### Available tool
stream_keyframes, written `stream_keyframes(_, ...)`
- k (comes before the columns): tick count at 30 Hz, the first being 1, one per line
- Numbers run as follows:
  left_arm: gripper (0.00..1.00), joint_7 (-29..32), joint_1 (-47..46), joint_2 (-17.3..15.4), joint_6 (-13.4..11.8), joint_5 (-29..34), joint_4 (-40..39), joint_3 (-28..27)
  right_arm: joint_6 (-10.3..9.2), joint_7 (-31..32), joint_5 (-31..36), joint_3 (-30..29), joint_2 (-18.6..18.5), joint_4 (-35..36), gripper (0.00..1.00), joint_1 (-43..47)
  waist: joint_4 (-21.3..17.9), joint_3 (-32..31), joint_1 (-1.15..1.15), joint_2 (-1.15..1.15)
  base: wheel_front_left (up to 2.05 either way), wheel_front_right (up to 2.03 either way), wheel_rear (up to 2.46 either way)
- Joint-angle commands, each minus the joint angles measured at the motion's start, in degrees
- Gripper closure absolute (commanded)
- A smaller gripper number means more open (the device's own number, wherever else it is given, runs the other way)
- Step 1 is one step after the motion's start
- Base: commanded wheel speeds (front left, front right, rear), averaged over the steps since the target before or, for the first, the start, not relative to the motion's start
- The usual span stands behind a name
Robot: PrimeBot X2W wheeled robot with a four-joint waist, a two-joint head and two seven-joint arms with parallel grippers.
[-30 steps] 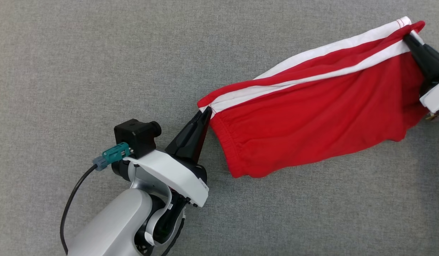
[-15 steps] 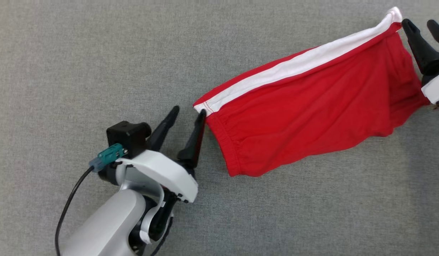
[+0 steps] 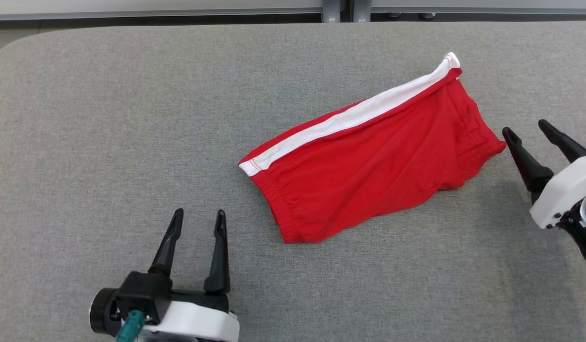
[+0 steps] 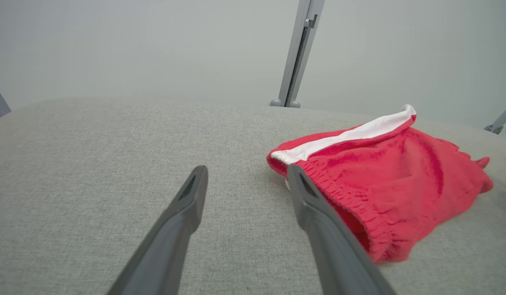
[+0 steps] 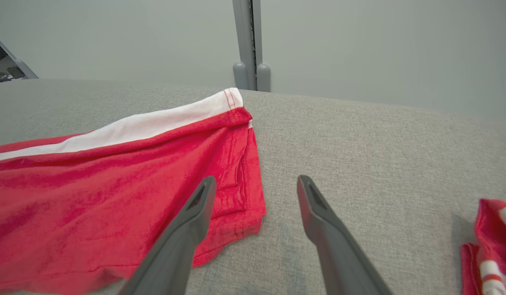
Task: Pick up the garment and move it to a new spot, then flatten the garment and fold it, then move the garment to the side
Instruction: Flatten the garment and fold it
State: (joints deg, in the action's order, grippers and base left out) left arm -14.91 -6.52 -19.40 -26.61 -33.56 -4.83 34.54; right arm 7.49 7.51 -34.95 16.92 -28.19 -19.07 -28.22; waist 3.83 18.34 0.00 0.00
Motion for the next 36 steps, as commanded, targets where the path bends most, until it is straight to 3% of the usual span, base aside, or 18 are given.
stream_keyframes(1, 0.0, -0.3, 1.2, 0.88, 0.46, 2.98, -1.23, -1.2, 0.01, 1.09, 1.01, -1.04, 0.53, 0.2, 0.0, -0.47, 0.42, 0.43, 0.0, 0.0, 0.0, 0.0, 0.0)
stream_keyframes(13, 0.0, -0.31, 1.48, 12.26, 10.89, 14.44, 0.13, -7.23, 0.01, 10.59, 10.26, -6.98, 2.94, -6.94, 0.0, -9.43, 8.01, 7.18, 0.0, 0.0, 0.0, 0.0, 0.0)
stream_keyframes(22, 0.0, -0.32, 3.92, 15.47, 15.53, 17.16, 2.13, -11.26, 0.01, 12.04, 13.14, -7.68, 5.85, -14.22, 0.0, -8.52, 7.88, 6.11, 0.0, 0.0, 0.0, 0.0, 0.0)
stream_keyframes(23, 0.0, -0.32, 4.17, 15.62, 16.07, 17.36, 2.33, -11.67, 0.01, 12.35, 12.42, -7.43, 6.32, -14.61, 0.07, -8.15, 7.37, 5.75, 0.0, 0.0, 0.0, 0.0, 0.0)
stream_keyframes(24, 0.0, -0.32, 4.4, 15.71, 16.61, 17.55, 2.58, -12.14, 0.01, 12.72, 11.44, -6.94, 6.97, -14.77, 1.0, -7.78, 6.76, 5.33, 0.0, 0.0, 0.0, 0.0, 0.0)
stream_keyframes(29, 0.0, -0.32, 5.61, 16.01, 19.03, 18.75, 3.85, -14.13, 0.01, 12.0, 5.19, -6.16, 8.09, -13.23, 1.0, -6.07, 3.0, 2.62, 0.0, 0.0, 0.0, 0.0, 0.0)
stream_keyframes(36, 0.0, -0.32, 10.11, 15.9, 22.75, 20.12, 6.15, -18.03, 0.0, 11.36, -4.58, -8.82, 5.56, -8.96, 1.0, 2.19, -1.16, -3.28, 0.0, 0.0, 0.0, 0.0, 0.0)
